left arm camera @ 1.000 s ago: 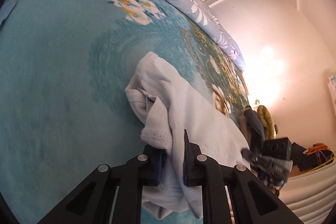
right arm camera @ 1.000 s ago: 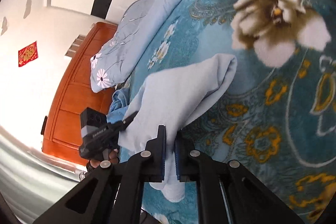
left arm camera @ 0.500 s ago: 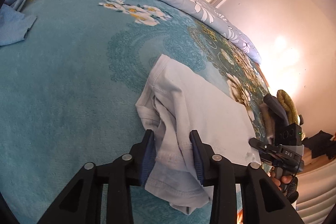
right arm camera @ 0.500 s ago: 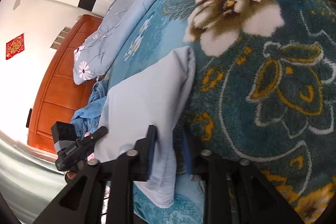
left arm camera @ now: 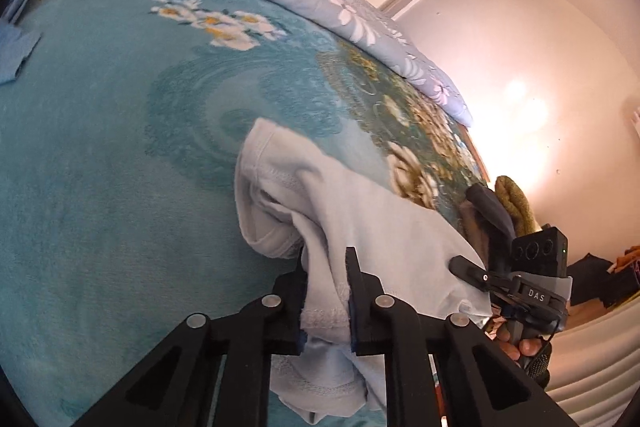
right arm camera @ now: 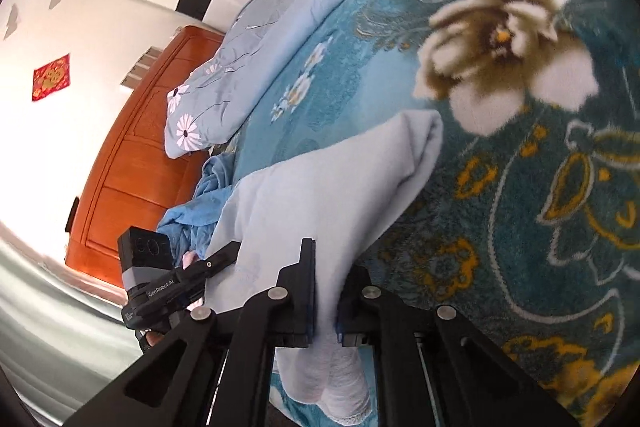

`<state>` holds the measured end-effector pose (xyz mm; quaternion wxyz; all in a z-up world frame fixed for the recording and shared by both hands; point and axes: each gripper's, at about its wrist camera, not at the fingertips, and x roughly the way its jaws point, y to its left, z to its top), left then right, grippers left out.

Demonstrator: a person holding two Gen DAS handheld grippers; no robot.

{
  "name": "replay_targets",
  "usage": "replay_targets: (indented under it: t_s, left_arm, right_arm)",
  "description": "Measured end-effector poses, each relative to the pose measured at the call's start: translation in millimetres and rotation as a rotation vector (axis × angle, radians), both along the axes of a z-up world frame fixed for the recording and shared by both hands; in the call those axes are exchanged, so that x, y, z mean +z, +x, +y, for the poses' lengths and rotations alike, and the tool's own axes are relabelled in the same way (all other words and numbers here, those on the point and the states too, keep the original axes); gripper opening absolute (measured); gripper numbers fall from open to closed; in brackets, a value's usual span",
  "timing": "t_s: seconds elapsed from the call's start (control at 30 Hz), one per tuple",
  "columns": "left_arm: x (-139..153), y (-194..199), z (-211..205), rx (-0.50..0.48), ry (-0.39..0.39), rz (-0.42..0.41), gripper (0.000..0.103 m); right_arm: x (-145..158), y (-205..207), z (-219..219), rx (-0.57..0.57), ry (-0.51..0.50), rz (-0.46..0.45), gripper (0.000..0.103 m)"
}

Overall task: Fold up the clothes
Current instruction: 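Lift the folded shirt with both grippers and carry it to the clothes stack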

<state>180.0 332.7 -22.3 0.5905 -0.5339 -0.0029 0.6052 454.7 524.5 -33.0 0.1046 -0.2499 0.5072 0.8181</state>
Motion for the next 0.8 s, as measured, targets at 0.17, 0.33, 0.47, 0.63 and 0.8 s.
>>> replay_targets:
  t_s: [0.17,0.33,0.47,0.63,0.8]
  left_arm:
    - [73,64,31,-0.084,0.139,0.057,0.015]
    - [142,144,94,-0.209,0.276,0.076,0.015]
    - [181,217,157,-0.33,0.321,0.12,0.015]
    - [194,297,226,-0.448,0.328,0.147,0.015]
    - [173,355,263,-0.498,0.322,0.216,0.015]
  right_arm:
    - [75,62,25,0.024,0.142,0.034,0.007]
    - [162,150,62,-0.013,0.326,0.003,0.007]
    - [210,222,104,-0.082,0.407,-0.064,0.007]
    - [232,296,152,-0.152,0.487,-0.214,0.008]
    - [221,345,192,-0.187,0.52,-0.25,0.008]
